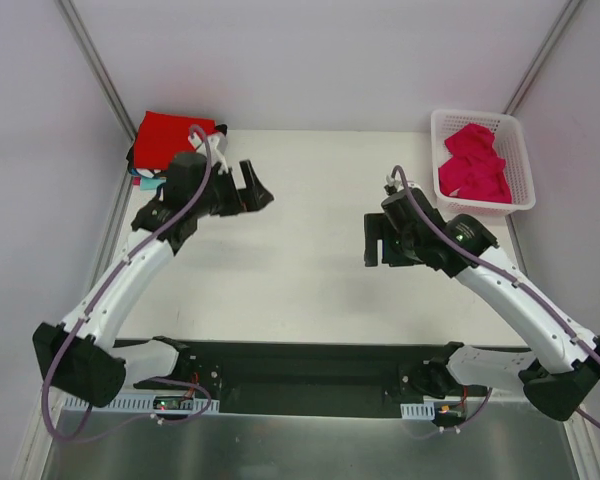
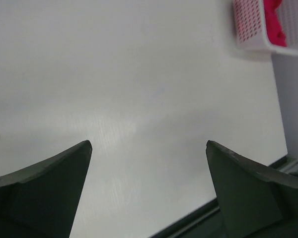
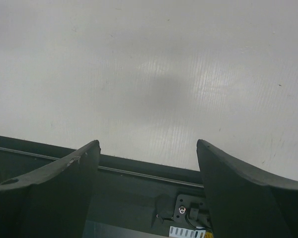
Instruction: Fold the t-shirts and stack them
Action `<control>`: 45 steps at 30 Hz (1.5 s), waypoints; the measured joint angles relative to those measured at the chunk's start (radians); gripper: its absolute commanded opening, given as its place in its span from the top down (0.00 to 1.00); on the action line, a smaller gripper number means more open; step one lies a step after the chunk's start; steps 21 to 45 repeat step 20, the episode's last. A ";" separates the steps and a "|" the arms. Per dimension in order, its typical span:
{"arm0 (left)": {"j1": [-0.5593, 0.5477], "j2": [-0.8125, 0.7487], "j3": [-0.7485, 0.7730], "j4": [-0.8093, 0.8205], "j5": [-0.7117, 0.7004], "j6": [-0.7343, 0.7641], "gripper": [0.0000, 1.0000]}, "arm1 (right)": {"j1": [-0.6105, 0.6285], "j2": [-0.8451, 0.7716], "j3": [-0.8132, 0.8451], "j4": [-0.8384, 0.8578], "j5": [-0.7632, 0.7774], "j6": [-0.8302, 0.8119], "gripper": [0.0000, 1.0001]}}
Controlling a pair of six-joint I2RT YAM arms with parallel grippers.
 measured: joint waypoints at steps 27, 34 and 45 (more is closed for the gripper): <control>-0.102 -0.549 -0.478 -0.293 -0.141 -0.118 0.01 | 0.000 0.031 -0.211 0.156 -0.002 0.054 0.16; -0.102 -0.549 -0.478 -0.293 -0.141 -0.118 0.01 | 0.000 0.031 -0.211 0.156 -0.002 0.054 0.16; -0.102 -0.549 -0.478 -0.293 -0.141 -0.118 0.01 | 0.000 0.031 -0.211 0.156 -0.002 0.054 0.16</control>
